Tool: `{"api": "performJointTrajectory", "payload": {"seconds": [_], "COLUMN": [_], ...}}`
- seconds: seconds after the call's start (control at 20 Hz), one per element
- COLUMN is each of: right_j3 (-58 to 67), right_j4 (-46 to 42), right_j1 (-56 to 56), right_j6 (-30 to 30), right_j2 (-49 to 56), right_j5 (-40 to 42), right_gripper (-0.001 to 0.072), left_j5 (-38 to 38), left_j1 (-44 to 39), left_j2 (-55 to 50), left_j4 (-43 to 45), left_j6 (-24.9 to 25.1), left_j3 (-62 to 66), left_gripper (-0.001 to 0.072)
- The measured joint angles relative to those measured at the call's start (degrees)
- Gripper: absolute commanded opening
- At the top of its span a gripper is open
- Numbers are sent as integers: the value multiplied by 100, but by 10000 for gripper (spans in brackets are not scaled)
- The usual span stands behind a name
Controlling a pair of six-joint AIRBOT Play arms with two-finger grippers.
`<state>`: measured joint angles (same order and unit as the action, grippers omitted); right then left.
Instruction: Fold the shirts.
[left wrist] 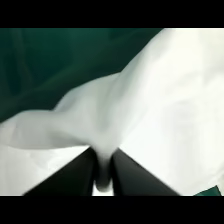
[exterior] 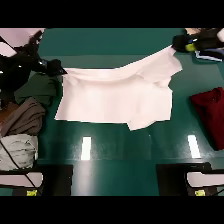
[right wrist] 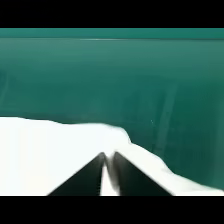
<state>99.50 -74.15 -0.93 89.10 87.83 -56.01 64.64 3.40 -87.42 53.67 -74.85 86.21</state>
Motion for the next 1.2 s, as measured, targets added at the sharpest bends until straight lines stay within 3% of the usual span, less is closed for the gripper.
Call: {"api": "performJointTrajectory", "payload": {"seconds": [0.25, 0.3, 0.35, 0.4, 0.65, 0.95, 1.2], "right_j3": [-66, -72, -76, -76, -79, -79, -79], "right_j4": [485, 664, 837, 1010, 1360, 1427, 1456], "right_j1": [208, 299, 382, 472, 675, 643, 535], "right_j6": [55, 24, -55, -140, -472, -636, -667], "right_j2": [358, 345, 306, 232, -138, -527, -623], "right_j5": [105, -7, -149, -271, -1021, -1377, -1593], "right_gripper": [361, 334, 311, 312, 311, 311, 311], "left_j5": [39, 282, 610, 925, 1956, 1539, 1010], "left_j1": [251, 367, 509, 658, 1143, 1270, 1287], "left_j2": [-247, -269, -278, -282, -15, 787, 949], "left_j4": [20, 33, 33, 37, 579, 997, 1132], "left_j6": [4, 4, 7, 13, 2, 214, 238], "left_j3": [350, 474, 597, 682, 17, -2332, -3101], "left_gripper": [516, 500, 398, 367, 367, 367, 367]}}
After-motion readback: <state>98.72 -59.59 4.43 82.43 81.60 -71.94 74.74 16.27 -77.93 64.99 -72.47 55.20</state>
